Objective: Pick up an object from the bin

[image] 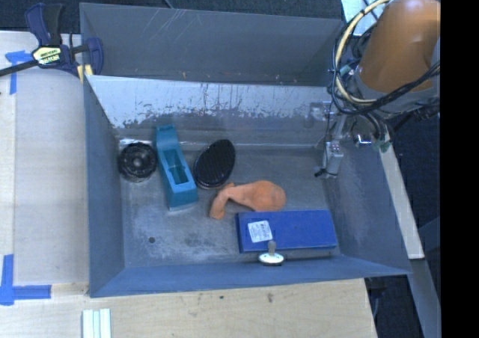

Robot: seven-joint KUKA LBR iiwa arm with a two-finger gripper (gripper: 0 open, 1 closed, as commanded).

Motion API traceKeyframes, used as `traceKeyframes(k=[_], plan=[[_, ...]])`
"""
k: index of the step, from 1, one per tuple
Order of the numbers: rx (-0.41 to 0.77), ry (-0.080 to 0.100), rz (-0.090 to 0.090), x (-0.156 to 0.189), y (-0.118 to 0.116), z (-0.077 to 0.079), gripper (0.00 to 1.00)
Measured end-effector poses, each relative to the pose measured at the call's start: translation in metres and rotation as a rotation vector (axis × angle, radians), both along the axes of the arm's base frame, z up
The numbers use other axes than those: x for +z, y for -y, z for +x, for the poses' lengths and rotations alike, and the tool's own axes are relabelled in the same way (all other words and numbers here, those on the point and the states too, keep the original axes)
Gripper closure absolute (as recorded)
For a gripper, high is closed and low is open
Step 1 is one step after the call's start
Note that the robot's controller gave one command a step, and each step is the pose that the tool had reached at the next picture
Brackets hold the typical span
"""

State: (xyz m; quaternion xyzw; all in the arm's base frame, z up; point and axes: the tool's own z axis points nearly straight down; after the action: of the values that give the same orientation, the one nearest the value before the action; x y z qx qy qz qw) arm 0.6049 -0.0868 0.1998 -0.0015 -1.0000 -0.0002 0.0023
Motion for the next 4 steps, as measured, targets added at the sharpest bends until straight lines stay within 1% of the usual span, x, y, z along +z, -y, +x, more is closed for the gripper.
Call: traceKeyframes(k=[1,2,3,4], plan=[[0.002,0.009,-0.001,0.005,0.000,0.002,0.00],[0.030,0.012,-0.001,-0.078,-0.046,-0.019,0.00],[0.130,0.005,0.000,-0.082,-0.065,-0.038,0.00],[0.060,0.010,0.000,-0.077,-0.086,-0.035,0.00]])
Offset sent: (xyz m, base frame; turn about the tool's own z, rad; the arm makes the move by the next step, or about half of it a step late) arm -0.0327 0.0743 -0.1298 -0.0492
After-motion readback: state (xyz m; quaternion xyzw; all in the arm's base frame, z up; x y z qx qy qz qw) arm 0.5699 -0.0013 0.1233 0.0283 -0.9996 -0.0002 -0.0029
